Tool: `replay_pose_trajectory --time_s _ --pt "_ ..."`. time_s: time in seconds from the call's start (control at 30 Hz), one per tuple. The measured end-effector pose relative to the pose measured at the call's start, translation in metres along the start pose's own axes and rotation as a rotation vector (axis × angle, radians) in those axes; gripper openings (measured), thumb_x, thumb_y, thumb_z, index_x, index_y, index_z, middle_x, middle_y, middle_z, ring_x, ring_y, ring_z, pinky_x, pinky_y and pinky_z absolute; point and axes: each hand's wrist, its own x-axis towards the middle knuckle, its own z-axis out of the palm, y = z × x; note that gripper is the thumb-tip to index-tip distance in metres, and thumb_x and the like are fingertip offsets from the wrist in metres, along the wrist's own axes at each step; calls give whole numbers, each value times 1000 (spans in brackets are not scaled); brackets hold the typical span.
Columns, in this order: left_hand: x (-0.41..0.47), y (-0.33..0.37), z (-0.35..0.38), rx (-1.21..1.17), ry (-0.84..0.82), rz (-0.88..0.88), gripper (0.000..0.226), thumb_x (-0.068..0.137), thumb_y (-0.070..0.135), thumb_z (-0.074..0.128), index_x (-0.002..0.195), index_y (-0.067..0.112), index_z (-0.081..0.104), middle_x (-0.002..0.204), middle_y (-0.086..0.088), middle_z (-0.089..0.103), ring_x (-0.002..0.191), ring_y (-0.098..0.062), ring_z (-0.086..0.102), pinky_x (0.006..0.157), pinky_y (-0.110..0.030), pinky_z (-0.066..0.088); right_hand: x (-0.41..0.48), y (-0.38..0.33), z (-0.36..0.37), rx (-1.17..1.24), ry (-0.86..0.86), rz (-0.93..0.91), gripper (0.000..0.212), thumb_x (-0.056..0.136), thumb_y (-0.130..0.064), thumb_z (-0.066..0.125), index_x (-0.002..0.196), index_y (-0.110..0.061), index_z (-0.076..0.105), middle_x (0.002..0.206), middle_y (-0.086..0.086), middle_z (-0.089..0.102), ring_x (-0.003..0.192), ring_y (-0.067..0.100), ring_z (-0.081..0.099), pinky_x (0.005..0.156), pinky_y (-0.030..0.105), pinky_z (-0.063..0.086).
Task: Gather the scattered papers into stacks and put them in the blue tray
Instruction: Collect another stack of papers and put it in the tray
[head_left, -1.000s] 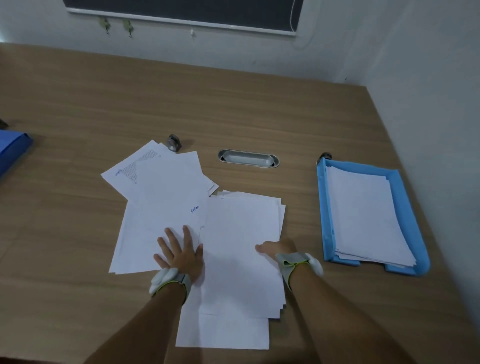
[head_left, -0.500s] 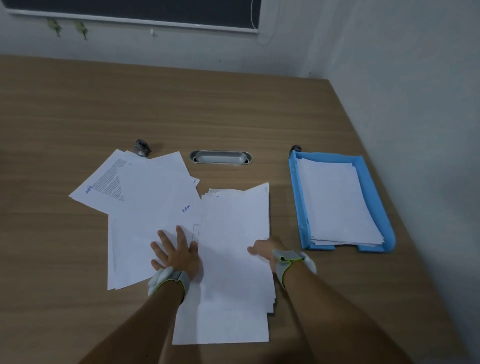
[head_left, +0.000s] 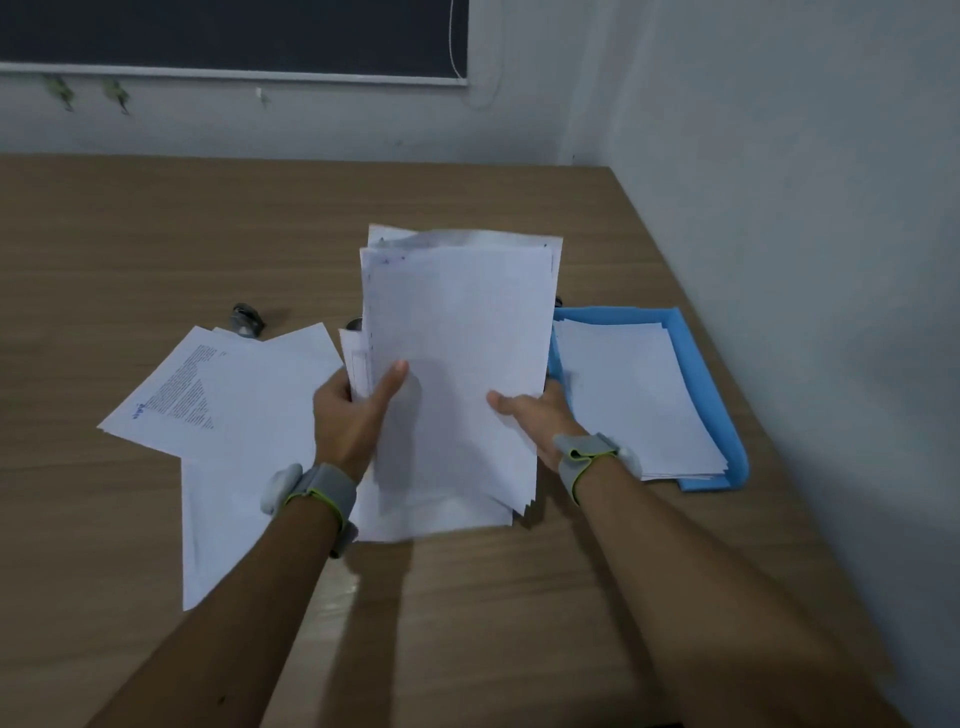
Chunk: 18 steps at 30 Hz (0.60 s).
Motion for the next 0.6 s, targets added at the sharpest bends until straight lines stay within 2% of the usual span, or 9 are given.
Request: replay_pose_trajectory --time_s 0.03,0.07,0.1,0.13,0.2,0.37,0.43,0.5,0.6 --pt "3 8 5 -23 19 56 43 68 56 86 97 24 78 94 9 80 86 -12 77 74 -31 64 -1 -7 -1 23 42 -85 41 74 -20 82 108 -16 60 105 -3 67 91 13 67 72 22 56" --pt "6 14 8 -34 26 101 45 69 54 87 100 24 77 96 8 80 88 -11 77 74 -29 63 -4 -14 -2 40 79 -171 25 76 -13 79 95 -19 64 94 -6 69 77 6 68 59 13 53" --pt "8 19 9 -31 32 135 45 69 54 87 101 24 77 97 8 80 88 -11 77 74 -29 63 -6 -19 1 44 122 -247 19 77 -7 77 91 -17 67 88 -4 70 70 4 67 53 10 51" --pt "9 22 12 -26 33 164 44 68 54 88 100 25 78 96 8 80 87 -12 77 74 -29 63 -9 -21 1 49 171 -310 17 78 -4 76 92 -10 70 89 1 72 70 7 69 55 12 53" --pt "8 21 16 -30 31 191 41 68 54 88 97 28 78 96 8 80 87 -12 78 73 -28 63 -15 -19 4 55 260 -387 20 77 -4 76 96 0 71 92 10 74 78 19 72 66 24 58" --pt "-8 -3 19 21 53 125 63 62 53 91 112 18 75 103 7 79 94 -8 76 82 -30 64 -20 29 0 -18 252 -402 21 65 -24 85 80 -17 72 83 3 75 76 16 73 68 40 62" --pt "-12 -7 16 45 58 129 67 59 58 91 111 20 74 102 8 78 93 -6 75 80 -28 63 -20 42 -2 -51 255 -406 25 60 -35 86 80 -25 74 79 -6 75 74 11 73 65 36 62" --pt "-12 -1 19 48 61 140 69 57 62 90 111 23 73 101 10 78 92 -5 74 76 -24 63 -18 44 -5 -70 247 -426 22 58 -41 86 75 -35 74 72 -15 74 69 2 71 59 26 60" --pt "-10 13 26 47 71 192 71 57 65 89 113 26 71 103 11 77 94 -4 74 74 -21 61 -14 35 -4 -74 237 -474 25 63 -35 84 81 -20 76 74 -11 73 68 0 71 57 20 56"
